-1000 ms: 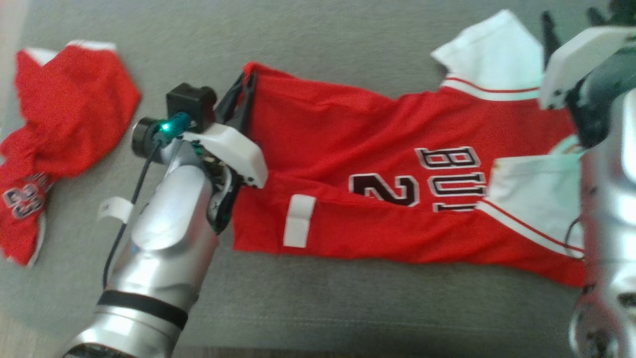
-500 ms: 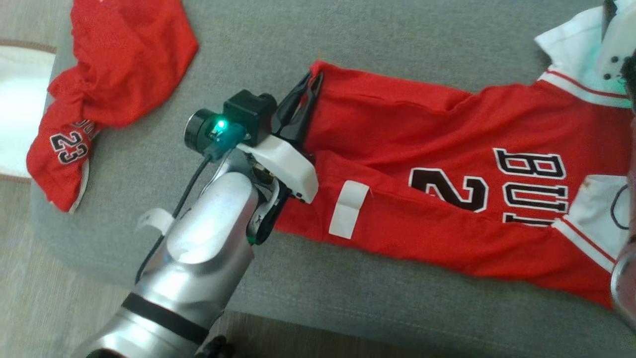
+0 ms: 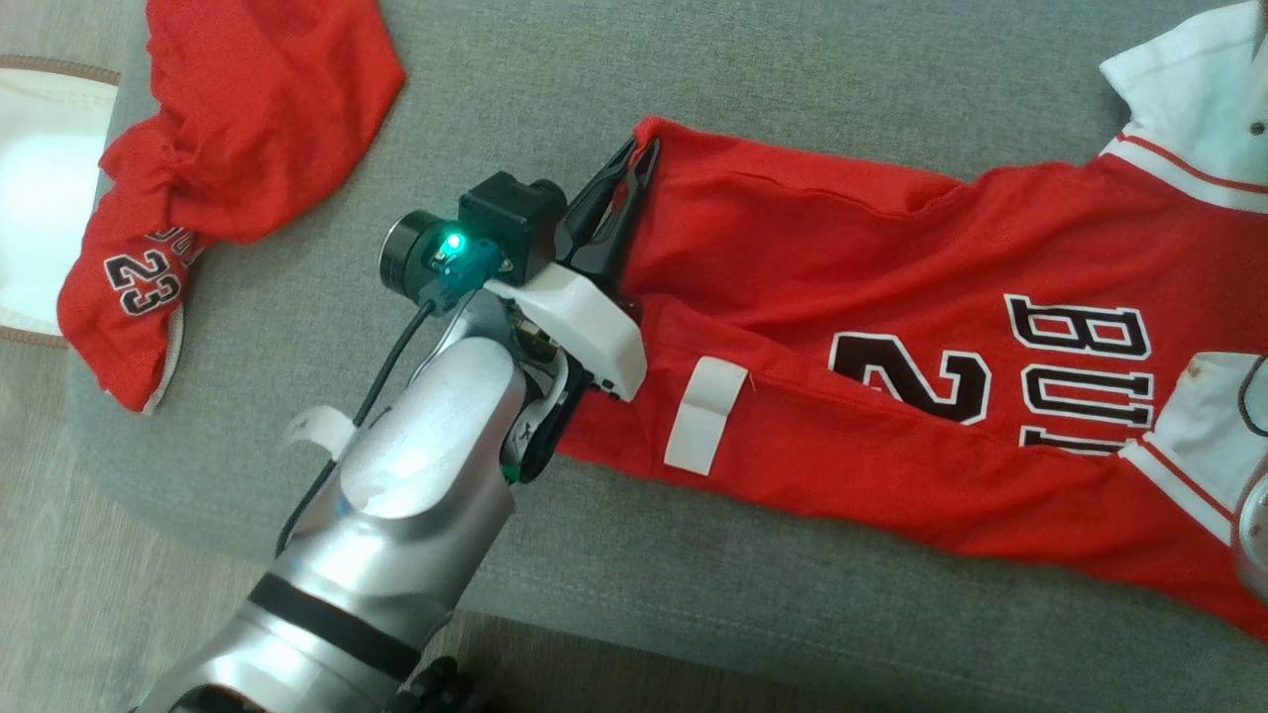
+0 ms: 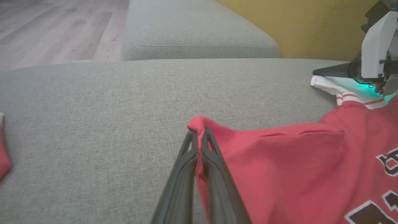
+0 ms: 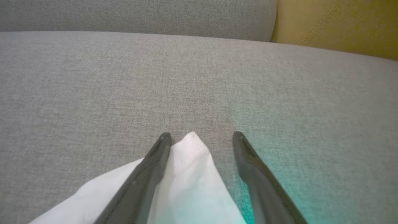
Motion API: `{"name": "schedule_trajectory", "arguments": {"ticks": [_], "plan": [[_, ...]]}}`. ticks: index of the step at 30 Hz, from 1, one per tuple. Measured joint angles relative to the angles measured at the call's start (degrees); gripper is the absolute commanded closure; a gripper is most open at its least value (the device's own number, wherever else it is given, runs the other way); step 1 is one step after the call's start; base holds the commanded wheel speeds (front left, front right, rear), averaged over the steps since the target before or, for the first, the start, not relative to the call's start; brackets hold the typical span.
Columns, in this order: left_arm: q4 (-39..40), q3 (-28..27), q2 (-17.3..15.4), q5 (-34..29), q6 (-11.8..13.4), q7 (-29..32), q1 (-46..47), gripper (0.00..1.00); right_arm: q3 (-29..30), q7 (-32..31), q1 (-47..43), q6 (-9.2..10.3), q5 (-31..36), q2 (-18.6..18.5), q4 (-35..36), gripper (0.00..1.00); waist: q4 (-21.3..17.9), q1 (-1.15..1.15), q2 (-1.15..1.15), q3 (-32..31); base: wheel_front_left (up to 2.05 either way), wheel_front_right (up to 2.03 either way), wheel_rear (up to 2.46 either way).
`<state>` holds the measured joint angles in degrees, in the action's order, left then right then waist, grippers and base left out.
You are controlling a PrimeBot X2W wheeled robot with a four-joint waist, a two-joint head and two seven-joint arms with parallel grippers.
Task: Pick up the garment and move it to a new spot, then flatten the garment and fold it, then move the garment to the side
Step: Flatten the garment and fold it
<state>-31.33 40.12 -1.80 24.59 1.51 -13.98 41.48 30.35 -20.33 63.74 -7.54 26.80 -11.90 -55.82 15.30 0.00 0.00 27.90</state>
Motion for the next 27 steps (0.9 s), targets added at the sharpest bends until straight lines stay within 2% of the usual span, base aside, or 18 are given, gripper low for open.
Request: {"name": "schedule_trajectory", "arguments": {"ticks": [8,9,10,11,17,27], "plan": [[-0.5,0.2,0.0,0.4,0.1,-0.2,0.3,1.00,4.5,-0.3,1.7,0.00,2.2,0.9,-1.5,0.00,-0.2,0.00,0.00,0.5,0.00,0.00,0.00],[-0.5,0.1,0.0,0.4,0.1,-0.2,0.4,1.00,5.2,-0.5,2.0,0.00,2.2,1.0,-1.8,0.48,-0.2,0.00,0.00,0.6,0.00,0.00,0.00],[-0.6,0.1,0.0,0.4,0.1,-0.2,0.5,1.00,5.7,-0.6,2.3,0.00,2.2,1.2,-2.1,0.86,-0.3,0.00,0.00,0.6,0.00,0.00,0.00],[-0.7,0.1,0.0,0.4,0.1,-0.2,0.6,1.00,6.0,-0.6,2.6,0.00,2.2,1.4,-2.4,1.00,-0.4,0.00,0.00,0.6,0.00,0.00,0.00],[-2.2,0.0,-0.1,0.9,0.5,-0.2,1.3,1.00,5.9,1.0,2.6,0.00,3.5,2.3,-4.3,1.00,-1.4,0.00,0.00,-0.3,0.00,0.00,0.00],[-6.4,-1.1,-1.3,1.3,1.1,-0.3,1.3,1.00,4.4,12.5,2.5,0.00,2.3,3.6,-7.5,1.00,-4.5,0.00,0.00,-3.4,0.00,0.00,0.00]]}}
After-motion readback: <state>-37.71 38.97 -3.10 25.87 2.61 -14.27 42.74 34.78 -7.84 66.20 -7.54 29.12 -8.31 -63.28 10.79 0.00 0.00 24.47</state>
